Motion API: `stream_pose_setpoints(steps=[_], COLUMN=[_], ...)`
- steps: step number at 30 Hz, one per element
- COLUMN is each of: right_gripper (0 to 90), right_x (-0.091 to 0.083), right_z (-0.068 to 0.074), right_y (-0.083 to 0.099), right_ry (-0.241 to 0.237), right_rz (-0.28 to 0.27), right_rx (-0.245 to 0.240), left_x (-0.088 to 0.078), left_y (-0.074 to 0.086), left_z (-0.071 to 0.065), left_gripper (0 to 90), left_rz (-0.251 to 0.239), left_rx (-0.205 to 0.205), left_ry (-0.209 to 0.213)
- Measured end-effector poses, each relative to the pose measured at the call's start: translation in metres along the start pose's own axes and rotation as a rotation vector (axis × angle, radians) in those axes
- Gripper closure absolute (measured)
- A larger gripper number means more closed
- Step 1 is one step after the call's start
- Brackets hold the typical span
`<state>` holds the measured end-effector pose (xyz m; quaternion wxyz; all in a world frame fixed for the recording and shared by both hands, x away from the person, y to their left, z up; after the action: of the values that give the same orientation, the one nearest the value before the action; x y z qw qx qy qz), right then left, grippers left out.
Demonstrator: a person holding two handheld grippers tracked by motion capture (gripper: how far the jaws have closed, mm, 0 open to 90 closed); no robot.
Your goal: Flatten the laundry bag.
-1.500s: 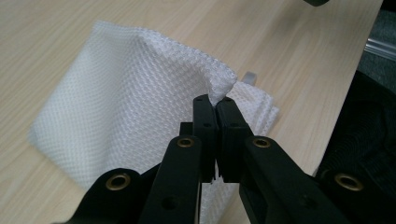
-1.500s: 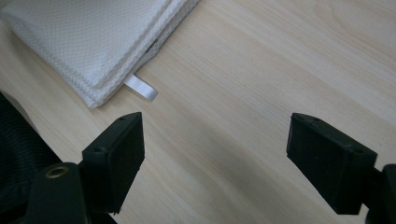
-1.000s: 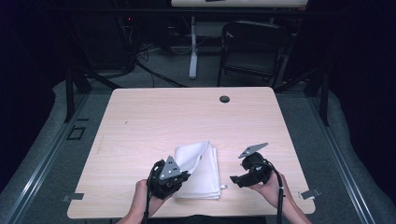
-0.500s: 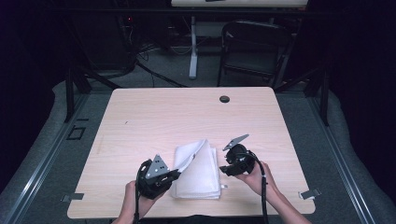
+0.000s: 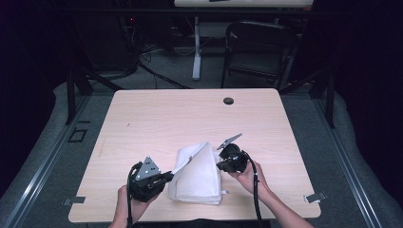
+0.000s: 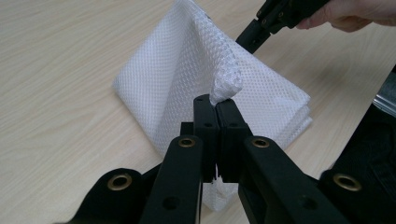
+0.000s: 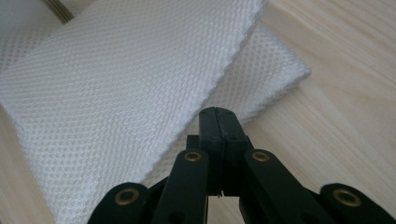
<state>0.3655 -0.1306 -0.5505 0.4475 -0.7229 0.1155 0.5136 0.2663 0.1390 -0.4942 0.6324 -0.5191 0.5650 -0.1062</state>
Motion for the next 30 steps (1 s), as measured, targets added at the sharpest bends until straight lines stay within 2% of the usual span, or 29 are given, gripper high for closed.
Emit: stream_pose_setpoints(steps=[1, 3, 4, 5, 8, 11, 12, 16, 19, 26, 27, 30], right_gripper=[90.0, 90.0, 90.0, 90.0, 90.0, 90.0, 90.0, 90.0, 90.0, 90.0, 90.0, 90.0], right_x=[-0.001, 0.003, 0.005, 0.009, 0.013, 0.018, 0.017, 0.019, 0.019, 0.018, 0.018, 0.017], right_z=[0.000, 0.003, 0.004, 0.007, 0.009, 0.012, 0.011, 0.011, 0.011, 0.005, 0.005, 0.000], right_y=[0.000, 0.001, 0.003, 0.005, 0.007, 0.008, 0.007, 0.008, 0.008, 0.010, 0.011, 0.011], right_ry=[0.000, -0.010, -0.005, -0.012, -0.018, -0.020, -0.013, 0.000, -0.005, 0.025, 0.024, 0.019], right_rz=[0.014, 0.011, 0.030, 0.017, 0.049, 0.038, 0.054, 0.062, 0.057, 0.068, 0.060, 0.075], right_rx=[-0.017, -0.015, -0.024, -0.002, -0.035, -0.022, -0.039, -0.052, -0.047, -0.056, -0.036, -0.052], left_x=[0.000, -0.001, -0.002, -0.002, -0.004, -0.006, -0.007, -0.011, -0.013, -0.017, -0.017, -0.018], left_y=[0.000, 0.001, 0.001, 0.001, 0.002, 0.002, 0.003, 0.004, 0.005, 0.007, 0.007, 0.008], left_z=[0.000, 0.000, 0.000, 0.000, 0.002, 0.005, 0.007, 0.012, 0.015, 0.021, 0.021, 0.022], left_gripper=[88.7, 88.7, 88.8, 88.7, 88.7, 88.7, 88.8, 88.7, 88.7, 88.7, 88.6, 88.5], left_rz=[-0.001, -0.001, -0.005, -0.003, -0.005, 0.002, -0.003, 0.006, 0.009, 0.014, 0.013, 0.018], left_rx=[-0.004, -0.011, -0.007, -0.006, -0.002, 0.002, -0.002, -0.003, -0.004, -0.019, -0.020, -0.022], left_ry=[-0.001, -0.003, -0.009, -0.009, -0.023, -0.049, -0.054, -0.077, -0.096, -0.119, -0.121, -0.127])
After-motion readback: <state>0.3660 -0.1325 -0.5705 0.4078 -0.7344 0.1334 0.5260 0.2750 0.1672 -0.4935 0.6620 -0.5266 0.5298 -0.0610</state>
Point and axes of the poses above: each handheld gripper's, and its own axes: x roughly forward along the jaws, y roughly out of its underside, z roughly to its left, the point moved 2 cm from there along x, roughly forward along the jaws, and after that the axes turned 13 degrees about y, right-handed, at the moved point
